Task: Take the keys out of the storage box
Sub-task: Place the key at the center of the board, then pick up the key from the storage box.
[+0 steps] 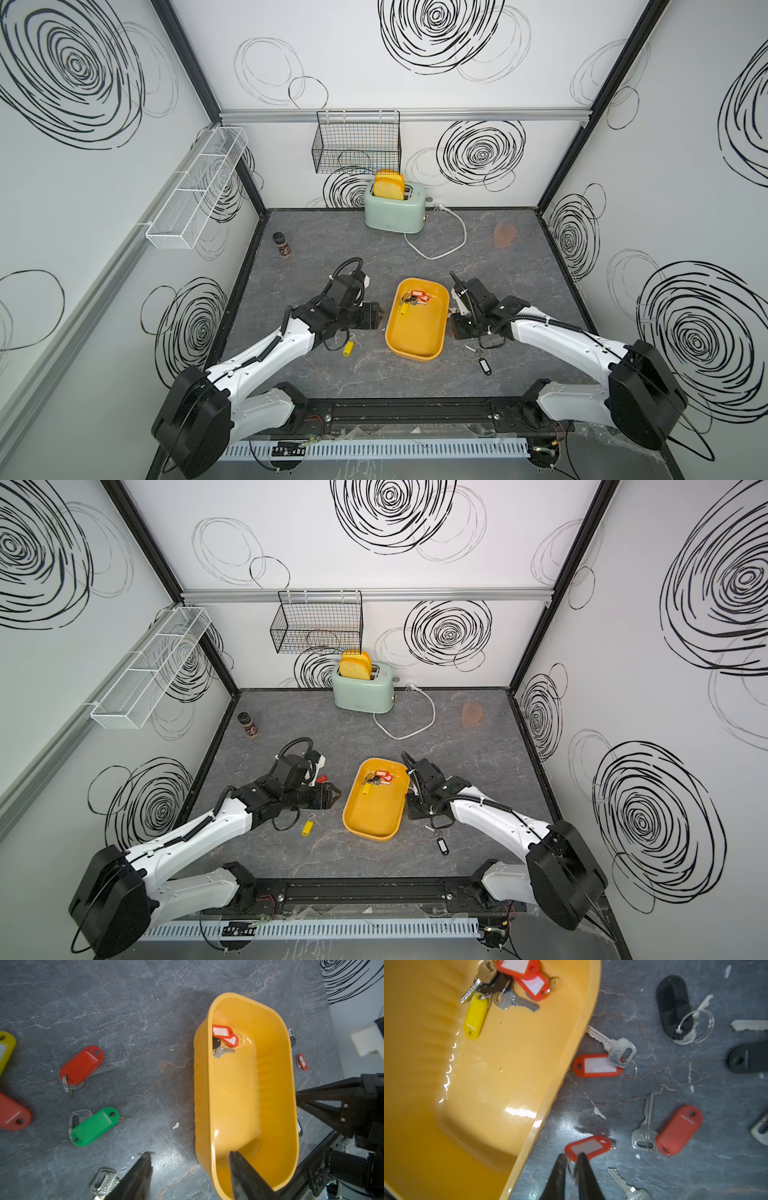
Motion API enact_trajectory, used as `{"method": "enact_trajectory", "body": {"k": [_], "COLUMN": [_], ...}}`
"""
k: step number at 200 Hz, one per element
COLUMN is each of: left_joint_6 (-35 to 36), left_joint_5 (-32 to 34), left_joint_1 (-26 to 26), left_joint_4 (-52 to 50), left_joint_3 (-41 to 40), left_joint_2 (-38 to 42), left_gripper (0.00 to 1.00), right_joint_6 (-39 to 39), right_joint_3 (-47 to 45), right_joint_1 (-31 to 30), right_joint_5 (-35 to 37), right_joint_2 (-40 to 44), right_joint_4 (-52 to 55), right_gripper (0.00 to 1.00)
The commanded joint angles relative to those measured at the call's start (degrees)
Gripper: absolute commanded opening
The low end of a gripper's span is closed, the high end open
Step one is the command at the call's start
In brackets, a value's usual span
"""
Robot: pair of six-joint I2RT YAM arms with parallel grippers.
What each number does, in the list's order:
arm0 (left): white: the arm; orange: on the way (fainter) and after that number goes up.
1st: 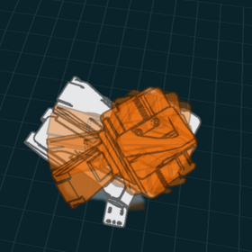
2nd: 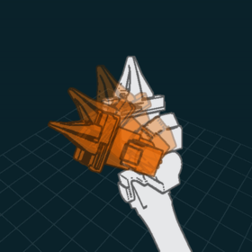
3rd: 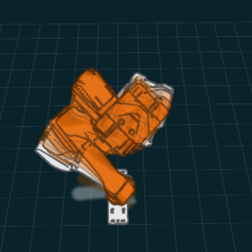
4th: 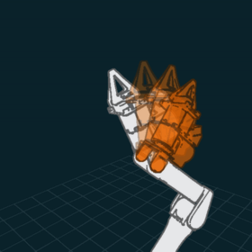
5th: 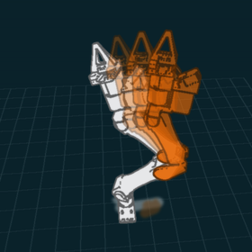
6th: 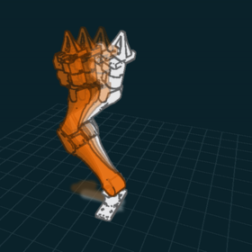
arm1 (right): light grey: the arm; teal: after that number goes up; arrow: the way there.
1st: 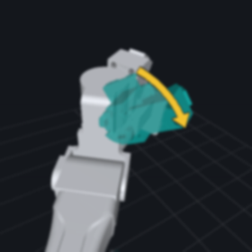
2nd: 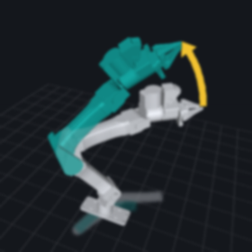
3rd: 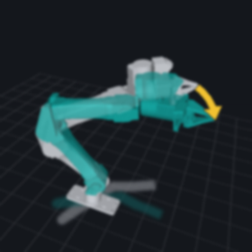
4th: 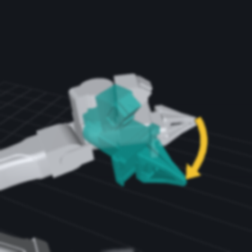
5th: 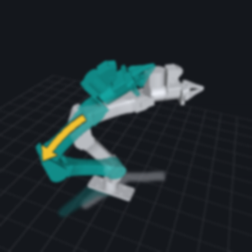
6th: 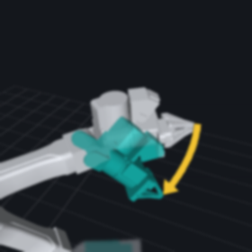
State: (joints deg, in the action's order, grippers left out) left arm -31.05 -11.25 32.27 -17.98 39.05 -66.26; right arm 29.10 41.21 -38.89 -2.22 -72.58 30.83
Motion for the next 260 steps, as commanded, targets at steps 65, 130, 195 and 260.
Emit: {"method": "enact_trajectory", "body": {"k": [65, 130, 195, 260], "left_joint_6": [1.3, 4.4, 9.5, 12.8], "left_joint_5": [2.1, 5.0, 9.0, 15.9], "left_joint_1": [3.0, 9.0, 13.9, 15.6], "left_joint_4": [-0.3, -3.2, -7.0, -10.1], "left_joint_3": [6.5, 15.8, 29.5, 40.0], "left_joint_2": [-3.7, -12.9, -29.1, -42.2], "left_gripper": [0.57, 0.54, 0.52, 0.50], "right_joint_6": [0.3, -0.8, -0.1, 0.0], "right_joint_3": [2.7, 2.0, -0.2, -1.7], "right_joint_1": [1.1, 4.2, 4.8, 5.3], "right_joint_5": [3.0, 1.9, -0.2, -1.1], "right_joint_2": [5.0, 10.4, 12.6, 13.4], "right_joint_4": [2.0, -1.0, -5.6, -6.5], "right_gripper": [0.21, 0.22, 0.22, 0.22]}}
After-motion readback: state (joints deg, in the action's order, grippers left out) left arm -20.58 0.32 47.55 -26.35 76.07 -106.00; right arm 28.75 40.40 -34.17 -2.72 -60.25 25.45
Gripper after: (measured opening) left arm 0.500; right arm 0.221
